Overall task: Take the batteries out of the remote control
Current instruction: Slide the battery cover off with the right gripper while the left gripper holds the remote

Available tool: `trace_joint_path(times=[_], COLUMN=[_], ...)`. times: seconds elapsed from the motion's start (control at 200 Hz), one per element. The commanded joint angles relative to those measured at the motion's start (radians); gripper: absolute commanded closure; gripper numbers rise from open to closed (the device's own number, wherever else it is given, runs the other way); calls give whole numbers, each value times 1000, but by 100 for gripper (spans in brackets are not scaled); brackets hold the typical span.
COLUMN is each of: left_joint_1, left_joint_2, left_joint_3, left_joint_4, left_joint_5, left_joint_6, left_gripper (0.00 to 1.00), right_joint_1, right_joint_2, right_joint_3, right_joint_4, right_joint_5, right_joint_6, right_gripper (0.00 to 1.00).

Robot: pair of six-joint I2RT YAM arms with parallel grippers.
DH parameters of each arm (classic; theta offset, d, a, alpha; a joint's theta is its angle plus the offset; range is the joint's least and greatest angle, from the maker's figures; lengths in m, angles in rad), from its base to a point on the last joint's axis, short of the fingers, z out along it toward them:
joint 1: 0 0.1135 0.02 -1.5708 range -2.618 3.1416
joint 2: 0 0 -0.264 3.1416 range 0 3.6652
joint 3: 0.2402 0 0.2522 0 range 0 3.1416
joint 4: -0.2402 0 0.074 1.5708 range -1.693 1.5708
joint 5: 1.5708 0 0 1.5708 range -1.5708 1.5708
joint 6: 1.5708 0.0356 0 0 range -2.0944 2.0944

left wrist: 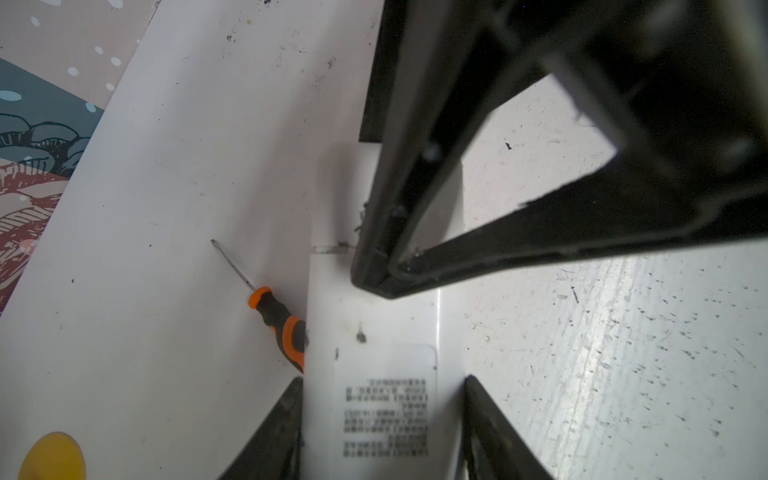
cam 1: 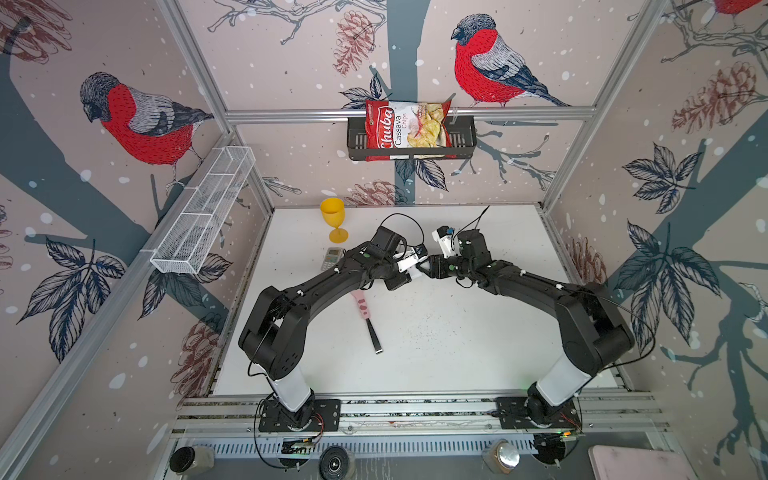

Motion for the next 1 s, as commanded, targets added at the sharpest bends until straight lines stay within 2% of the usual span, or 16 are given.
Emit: trace_joint_path(times=[0.0, 0.39, 0.59, 0.8, 0.996], left_joint_1=[1, 5, 5, 6, 5], left_joint_2=[-9, -18, -17, -13, -8], left_joint_3=[-1, -9, -9, -8, -15], left_joint_4=[36, 40, 42, 42, 47], left_joint_5=[5, 4, 5, 5, 1], left_joint_6=[-4, -4, -3, -5, -6], left_gripper=[70, 71, 71, 71, 71], right_joint_1=[7, 6, 6, 5, -1], right_joint_2=[11, 4, -17, -44, -75], right_joint_3=[16, 24, 23, 11, 0], right_joint_4=[-28, -50, -62, -51, -44], right_joint_5=[39, 76, 102, 86, 84], right_joint_6=[-36, -45, -53, -50, -47], right_gripper=[45, 68, 72, 81, 86])
